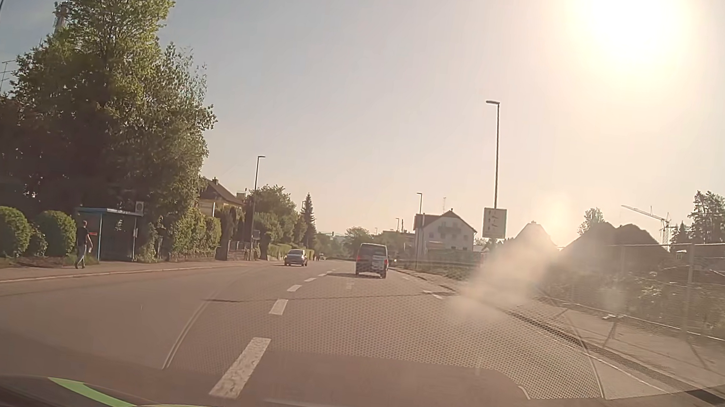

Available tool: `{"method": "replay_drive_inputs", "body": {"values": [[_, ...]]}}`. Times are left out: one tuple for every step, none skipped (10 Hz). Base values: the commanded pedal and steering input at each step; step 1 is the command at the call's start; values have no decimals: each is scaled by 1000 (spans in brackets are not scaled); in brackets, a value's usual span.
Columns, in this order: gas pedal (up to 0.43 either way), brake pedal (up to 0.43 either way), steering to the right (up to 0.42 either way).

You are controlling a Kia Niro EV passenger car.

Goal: Follow the waypoints while adhering to traffic rules and regulations

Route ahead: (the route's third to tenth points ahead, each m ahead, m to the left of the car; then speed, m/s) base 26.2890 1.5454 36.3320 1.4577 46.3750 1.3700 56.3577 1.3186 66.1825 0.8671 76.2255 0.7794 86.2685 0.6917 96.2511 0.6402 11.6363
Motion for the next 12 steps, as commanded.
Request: {"method": "replay_drive_inputs", "body": {"values": [[110, 0, -5], [110, 0, -4], [110, 0, -4], [110, 0, -4], [110, 0, -3], [110, 0, -3], [110, 0, -1], [110, 0, -1], [110, 0, 0], [110, 0, 0], [110, 0, 0], [110, 0, 0]]}}
